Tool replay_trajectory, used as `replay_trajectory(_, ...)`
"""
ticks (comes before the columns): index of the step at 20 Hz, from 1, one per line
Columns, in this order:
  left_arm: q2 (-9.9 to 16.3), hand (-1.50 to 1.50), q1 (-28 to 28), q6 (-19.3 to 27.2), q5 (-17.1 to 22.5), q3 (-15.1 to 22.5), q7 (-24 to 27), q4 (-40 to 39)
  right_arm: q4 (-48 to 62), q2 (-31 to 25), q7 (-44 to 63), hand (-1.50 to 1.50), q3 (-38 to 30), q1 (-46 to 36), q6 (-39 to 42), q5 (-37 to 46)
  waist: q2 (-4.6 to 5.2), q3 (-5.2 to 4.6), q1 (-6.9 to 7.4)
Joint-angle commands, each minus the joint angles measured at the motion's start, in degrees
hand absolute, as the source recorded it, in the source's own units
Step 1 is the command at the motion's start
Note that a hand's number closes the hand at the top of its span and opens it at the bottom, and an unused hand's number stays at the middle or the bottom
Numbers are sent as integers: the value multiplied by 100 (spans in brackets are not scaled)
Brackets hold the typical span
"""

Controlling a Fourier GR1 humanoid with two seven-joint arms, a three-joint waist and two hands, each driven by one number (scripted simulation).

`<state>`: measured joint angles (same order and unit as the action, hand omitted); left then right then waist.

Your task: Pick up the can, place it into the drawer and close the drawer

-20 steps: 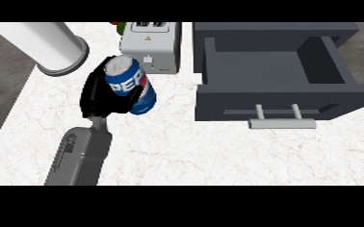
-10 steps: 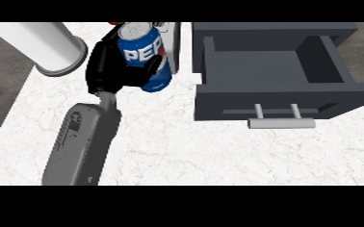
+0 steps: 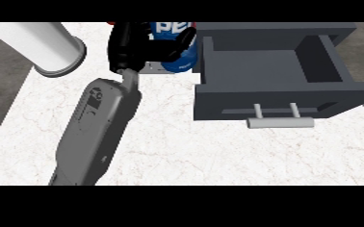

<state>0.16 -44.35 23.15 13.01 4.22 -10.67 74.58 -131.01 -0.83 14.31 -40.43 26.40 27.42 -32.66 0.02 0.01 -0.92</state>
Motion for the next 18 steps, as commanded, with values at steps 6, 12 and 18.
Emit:
replay_trajectory(6, -16, 150, -1323, 837, 429, 426, 260, -1187, -228, 78, -35, -150, 265, 189, -86, 80, 6, 2, -76)
replay_trajectory(12, -16, 150, -2102, 935, 728, 386, 367, -2056, -332, 60, 337, -150, 50, 29, -75, -199, 16, 0, -90)
replay_trajectory(18, -16, 150, -2469, 1319, 1505, 1002, 894, -2692, 94, -68, -9, -150, -28, -238, 11, -58, 33, 4, -190)
